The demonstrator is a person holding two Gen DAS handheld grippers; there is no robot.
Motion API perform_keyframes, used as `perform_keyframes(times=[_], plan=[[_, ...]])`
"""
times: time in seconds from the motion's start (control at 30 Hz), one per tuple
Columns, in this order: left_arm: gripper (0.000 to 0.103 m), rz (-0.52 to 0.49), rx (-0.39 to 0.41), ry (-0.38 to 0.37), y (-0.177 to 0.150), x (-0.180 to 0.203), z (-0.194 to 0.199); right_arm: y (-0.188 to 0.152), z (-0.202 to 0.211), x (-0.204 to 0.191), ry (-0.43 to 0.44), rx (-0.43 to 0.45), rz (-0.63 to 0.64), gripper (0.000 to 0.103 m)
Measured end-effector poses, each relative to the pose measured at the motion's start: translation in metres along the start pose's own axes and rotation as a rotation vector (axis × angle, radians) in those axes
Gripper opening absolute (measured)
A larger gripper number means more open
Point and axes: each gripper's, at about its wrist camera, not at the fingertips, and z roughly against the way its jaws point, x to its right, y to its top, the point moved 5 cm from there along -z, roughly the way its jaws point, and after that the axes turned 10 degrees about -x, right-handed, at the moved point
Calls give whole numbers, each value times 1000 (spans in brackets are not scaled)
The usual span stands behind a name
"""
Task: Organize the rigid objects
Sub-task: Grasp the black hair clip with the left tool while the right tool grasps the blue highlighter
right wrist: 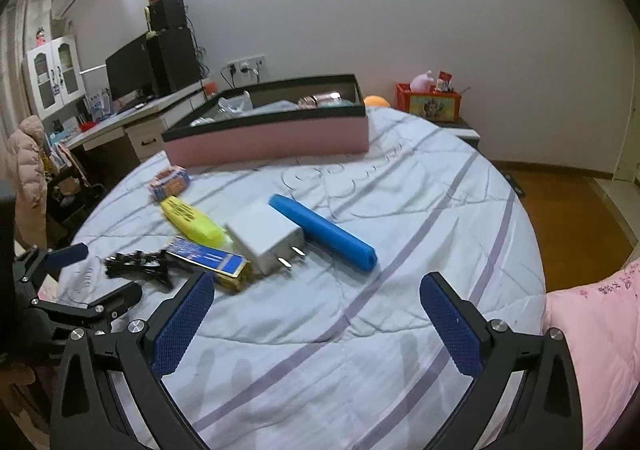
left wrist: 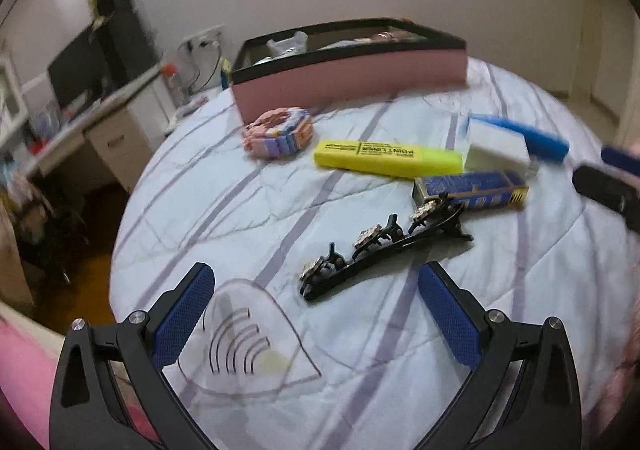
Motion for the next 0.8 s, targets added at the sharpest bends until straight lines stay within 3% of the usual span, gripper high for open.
perform_keyframes(times=[0.17, 0.27, 0.33, 0.37, 0.43, 0.53, 0.73, 0.8], plan=[[103, 14, -15, -40, 15, 0, -9, 5, -13, 10, -14, -34, -13, 103], [92, 26, -26, -82, 21, -1, -12, 8, -19, 15, -15, -45, -16, 103], [68, 50, -52, -117, 23, -2, -17, 11, -22, 17, -21, -54, -11, 103], [64, 65, -58, -136, 26, -4, -19, 12, -24, 18, -23, -57, -11, 103], [45, 69, -58, -135, 29, -5, -21, 15, -26, 20, -27, -66, -13, 103], [29, 94, -53, -142, 29, -8, -20, 18, -31, 23, -40, -85, -4, 103], [25, 156, -55, -119, 20, -21, -16, 26, -44, 22, -70, -135, 61, 103], [26, 176, -58, -103, 16, -25, -14, 30, -50, 22, -68, -147, 79, 95]])
